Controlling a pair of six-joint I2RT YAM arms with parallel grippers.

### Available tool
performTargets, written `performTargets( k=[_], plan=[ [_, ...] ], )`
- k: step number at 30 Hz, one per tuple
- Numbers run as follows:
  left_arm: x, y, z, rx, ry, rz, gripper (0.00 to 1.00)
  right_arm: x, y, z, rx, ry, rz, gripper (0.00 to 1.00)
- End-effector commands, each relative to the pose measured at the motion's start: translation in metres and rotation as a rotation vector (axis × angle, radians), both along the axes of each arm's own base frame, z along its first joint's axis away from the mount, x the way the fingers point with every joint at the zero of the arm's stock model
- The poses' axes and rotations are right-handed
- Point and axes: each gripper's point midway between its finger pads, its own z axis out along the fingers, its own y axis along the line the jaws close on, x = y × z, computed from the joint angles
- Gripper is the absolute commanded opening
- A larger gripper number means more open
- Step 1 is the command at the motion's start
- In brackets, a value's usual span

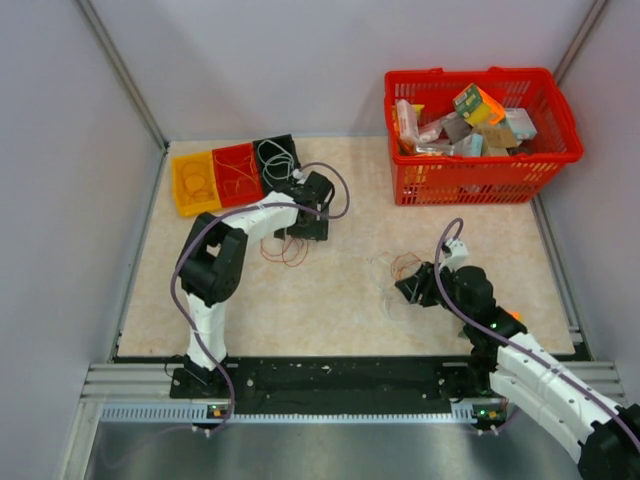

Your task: Untangle the cables

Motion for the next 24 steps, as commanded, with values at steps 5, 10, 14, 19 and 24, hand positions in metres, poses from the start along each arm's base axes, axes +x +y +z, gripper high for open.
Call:
performTargets(
  k=[5,10,14,19,24],
  plan=[
    [0.002,0.005,-0.012,-0.017,0.058,0.049,0.87,0.004,-0.001,0.008,0.011,-0.044,-0.003,0.48],
    [-0.005,0.009,-0.021,-0.028,0.079,0.043,0.65,0.004,0.0,0.009,0.012,-0.046,-0.001,0.48],
    [-0.006,0.01,-0.02,-0.027,0.078,0.029,0.4,0.004,0.0,0.009,0.012,-0.046,-0.002,0.48],
    [-0.012,0.017,-0.011,-0.024,0.047,0.031,0.05,0.004,-0.001,0.008,0.011,-0.046,-0.003,0.48],
    [-0.011,0.027,0.014,-0.045,-0.035,0.046,0.0,0.004,0.0,0.008,0.011,-0.046,0.001,0.48]
  ],
)
